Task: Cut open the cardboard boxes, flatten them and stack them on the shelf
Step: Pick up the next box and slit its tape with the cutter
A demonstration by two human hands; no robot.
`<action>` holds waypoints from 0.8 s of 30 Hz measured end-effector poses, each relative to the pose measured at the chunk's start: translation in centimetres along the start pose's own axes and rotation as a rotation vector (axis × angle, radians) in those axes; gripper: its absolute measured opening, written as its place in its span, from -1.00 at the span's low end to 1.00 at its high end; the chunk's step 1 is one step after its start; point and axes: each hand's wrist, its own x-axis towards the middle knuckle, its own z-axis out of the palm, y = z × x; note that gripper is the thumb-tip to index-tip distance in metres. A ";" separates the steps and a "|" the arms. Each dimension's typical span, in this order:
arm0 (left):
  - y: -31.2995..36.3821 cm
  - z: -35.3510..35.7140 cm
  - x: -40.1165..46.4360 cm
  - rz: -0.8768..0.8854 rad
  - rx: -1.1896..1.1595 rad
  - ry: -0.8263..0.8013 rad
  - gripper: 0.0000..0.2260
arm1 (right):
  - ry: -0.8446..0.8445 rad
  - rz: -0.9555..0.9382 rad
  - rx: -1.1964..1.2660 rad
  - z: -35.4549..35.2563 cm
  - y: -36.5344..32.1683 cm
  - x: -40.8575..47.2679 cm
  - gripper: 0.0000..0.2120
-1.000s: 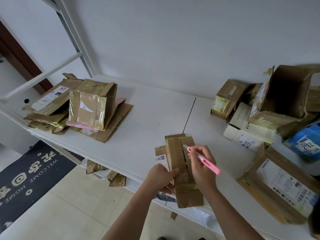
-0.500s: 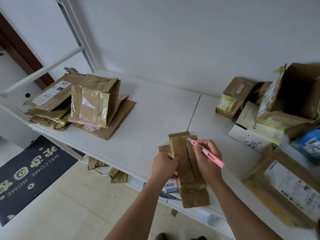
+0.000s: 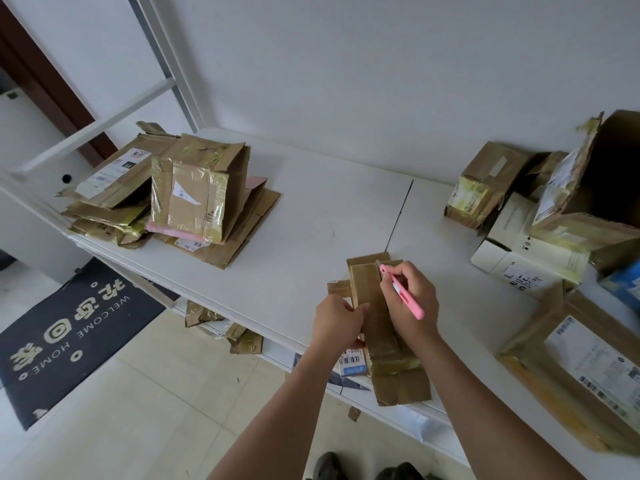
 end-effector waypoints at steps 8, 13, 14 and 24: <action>0.2 0.0 -0.1 -0.023 -0.019 0.016 -0.74 | -0.088 0.006 0.064 -1.3 -0.7 0.2 -0.93; 0.3 -0.1 -0.1 -0.032 -0.047 0.016 -0.73 | -0.199 0.027 0.045 -2.6 -0.8 -1.7 -0.90; 0.3 -0.1 -0.1 -0.033 -0.051 0.018 -0.73 | -0.230 0.027 0.045 -3.0 -0.7 -2.3 -0.90; 0.3 0.1 -0.2 -0.005 -0.040 0.046 -0.77 | -0.351 0.120 0.289 -8.6 -1.1 -8.5 -0.80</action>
